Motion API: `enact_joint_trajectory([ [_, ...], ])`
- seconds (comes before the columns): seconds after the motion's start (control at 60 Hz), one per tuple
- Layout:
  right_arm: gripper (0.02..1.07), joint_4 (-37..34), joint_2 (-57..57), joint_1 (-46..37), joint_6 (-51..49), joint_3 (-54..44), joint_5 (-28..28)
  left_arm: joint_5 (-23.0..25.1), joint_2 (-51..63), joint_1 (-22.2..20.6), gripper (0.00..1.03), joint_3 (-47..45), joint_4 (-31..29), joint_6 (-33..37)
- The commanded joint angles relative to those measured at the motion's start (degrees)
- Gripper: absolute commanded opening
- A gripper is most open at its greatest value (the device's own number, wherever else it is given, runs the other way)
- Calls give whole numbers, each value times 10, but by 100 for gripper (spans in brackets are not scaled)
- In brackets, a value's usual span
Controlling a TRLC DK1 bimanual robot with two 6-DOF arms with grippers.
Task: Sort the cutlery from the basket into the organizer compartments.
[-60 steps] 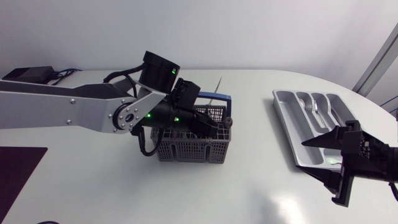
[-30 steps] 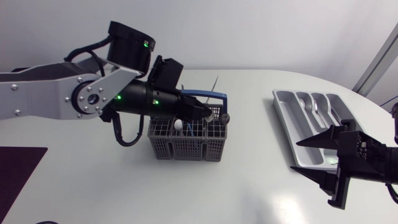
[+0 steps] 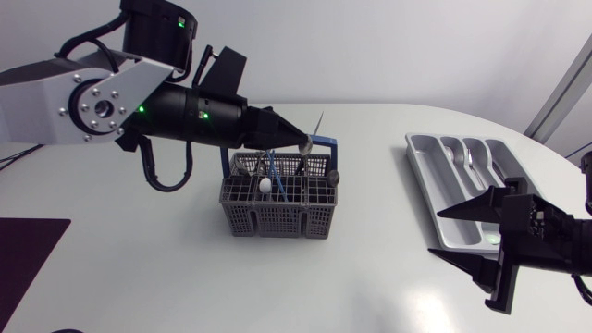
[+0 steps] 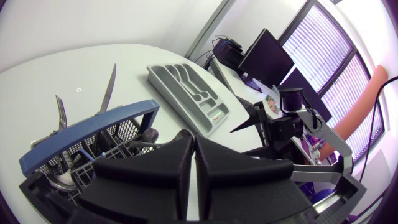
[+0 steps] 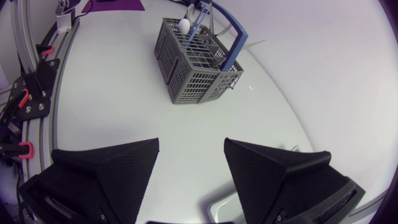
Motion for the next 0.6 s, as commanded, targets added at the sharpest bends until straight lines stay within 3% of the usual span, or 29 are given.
enact_joint_trajectory([
  [0.0, 78, -8, -3, 19, 30, 14, 3, 25, -13, 10, 4, 22, -9, -14],
  [0.283, 78, -17, 12, 117, 118, 71, 3, 109, 5, -16, 3, 38, -73, 17],
  [0.417, 78, -14, 26, 174, 160, 93, 3, 124, 29, -30, 3, 63, -136, 70],
  [0.583, 78, -10, 51, 239, 202, 118, 0, 132, 31, -62, 3, 62, -160, 109],
])
